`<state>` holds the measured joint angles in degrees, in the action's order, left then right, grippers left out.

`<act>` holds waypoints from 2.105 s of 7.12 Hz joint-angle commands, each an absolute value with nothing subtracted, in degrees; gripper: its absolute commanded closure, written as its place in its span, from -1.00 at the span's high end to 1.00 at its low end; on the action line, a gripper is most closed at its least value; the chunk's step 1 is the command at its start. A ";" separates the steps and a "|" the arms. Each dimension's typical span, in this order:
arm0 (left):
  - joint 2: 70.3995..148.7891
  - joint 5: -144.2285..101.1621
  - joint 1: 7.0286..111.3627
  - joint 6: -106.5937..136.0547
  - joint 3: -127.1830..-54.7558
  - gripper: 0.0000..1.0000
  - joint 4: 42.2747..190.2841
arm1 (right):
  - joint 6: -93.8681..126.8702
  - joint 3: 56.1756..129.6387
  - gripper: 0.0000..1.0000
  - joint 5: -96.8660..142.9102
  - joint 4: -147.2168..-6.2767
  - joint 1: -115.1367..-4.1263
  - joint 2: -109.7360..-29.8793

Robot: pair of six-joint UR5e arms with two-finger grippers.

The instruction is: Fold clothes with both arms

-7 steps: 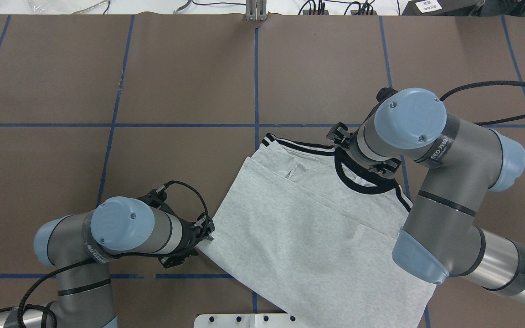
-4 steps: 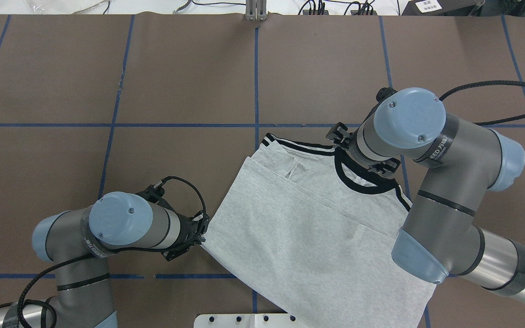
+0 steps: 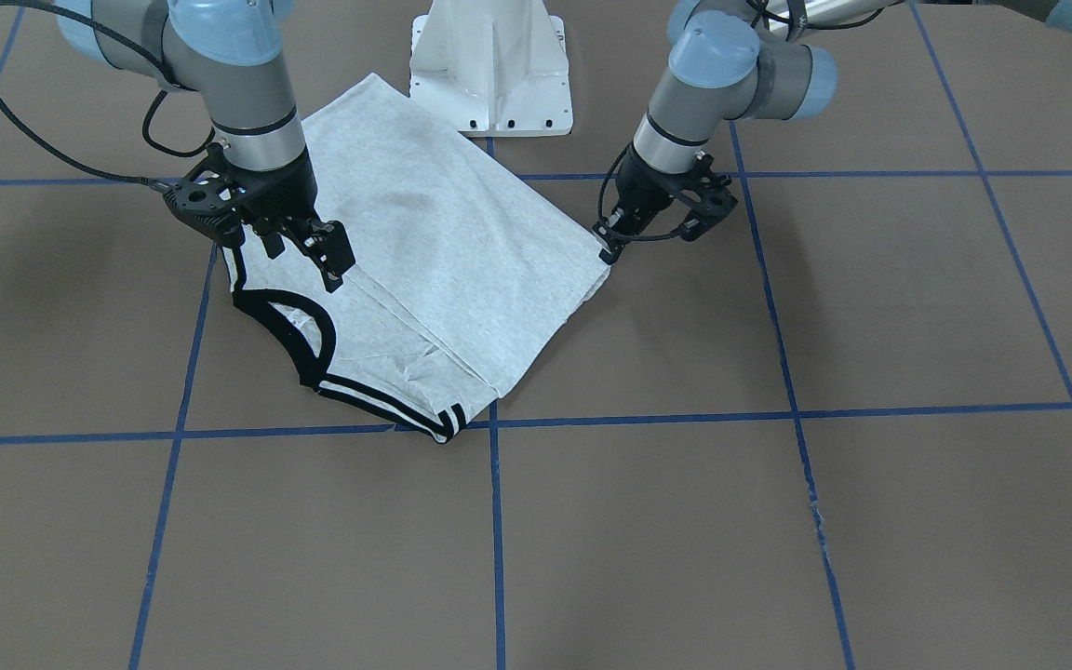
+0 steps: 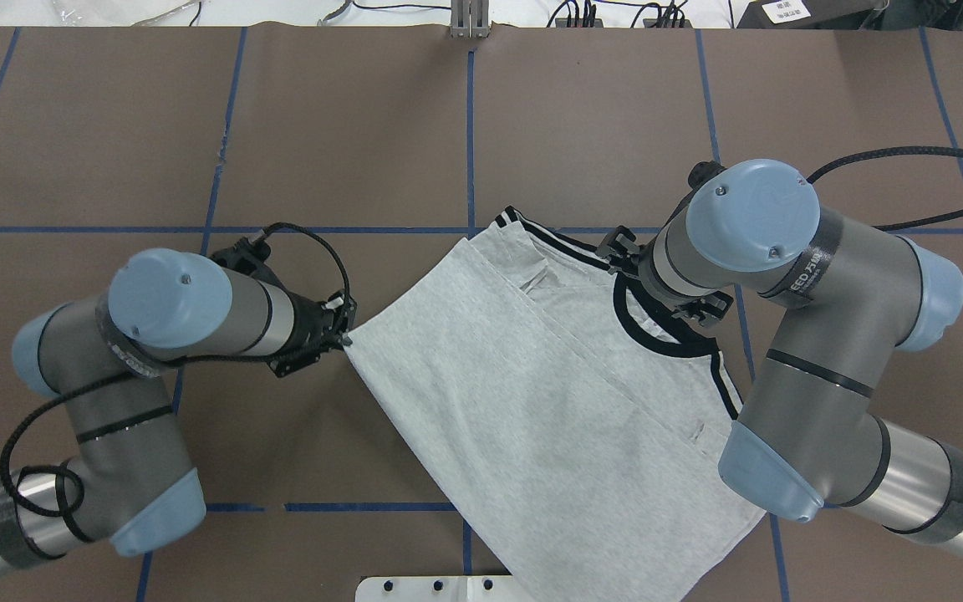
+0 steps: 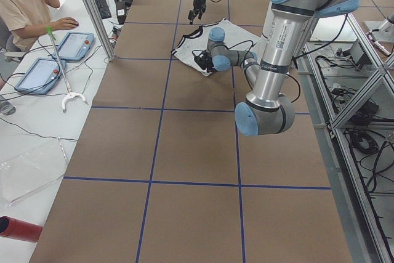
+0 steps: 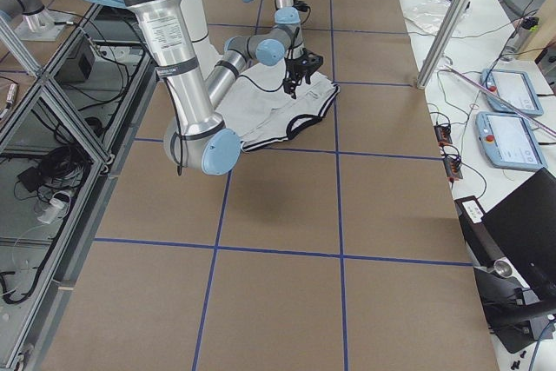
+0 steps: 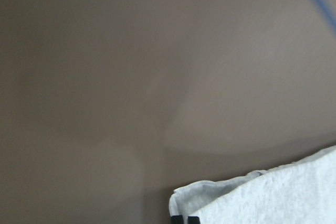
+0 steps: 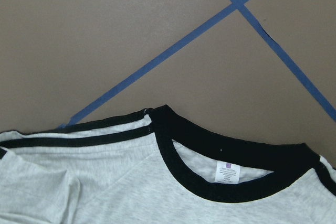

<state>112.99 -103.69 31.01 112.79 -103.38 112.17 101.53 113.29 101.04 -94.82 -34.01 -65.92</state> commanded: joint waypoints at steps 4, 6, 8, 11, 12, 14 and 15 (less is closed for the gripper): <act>129.69 -99.00 46.75 104.35 -69.40 -1.00 133.82 | 101.69 113.03 1.00 101.07 -90.79 -33.31 -67.41; 136.29 -95.57 47.81 99.70 -57.28 -1.00 142.95 | 101.60 113.11 1.00 101.16 -90.79 -33.40 -67.41; 138.68 -94.75 48.69 94.67 -50.92 -1.00 147.19 | 101.78 113.12 1.00 101.08 -90.79 -33.31 -67.41; 142.47 -94.75 49.74 94.31 -44.12 -0.27 151.26 | 102.21 113.12 1.00 101.07 -90.62 -32.70 -66.80; 142.21 -95.36 50.01 93.44 -44.82 0.22 151.26 | 103.17 113.20 1.00 100.99 -90.09 -31.48 -66.45; 133.21 -99.37 49.92 93.43 -61.33 0.30 151.00 | 111.04 113.46 1.00 100.37 -86.59 -26.57 -66.01; 129.76 -104.54 50.01 93.51 -65.96 0.31 150.74 | 115.97 113.29 1.00 98.20 -85.44 -22.98 -64.70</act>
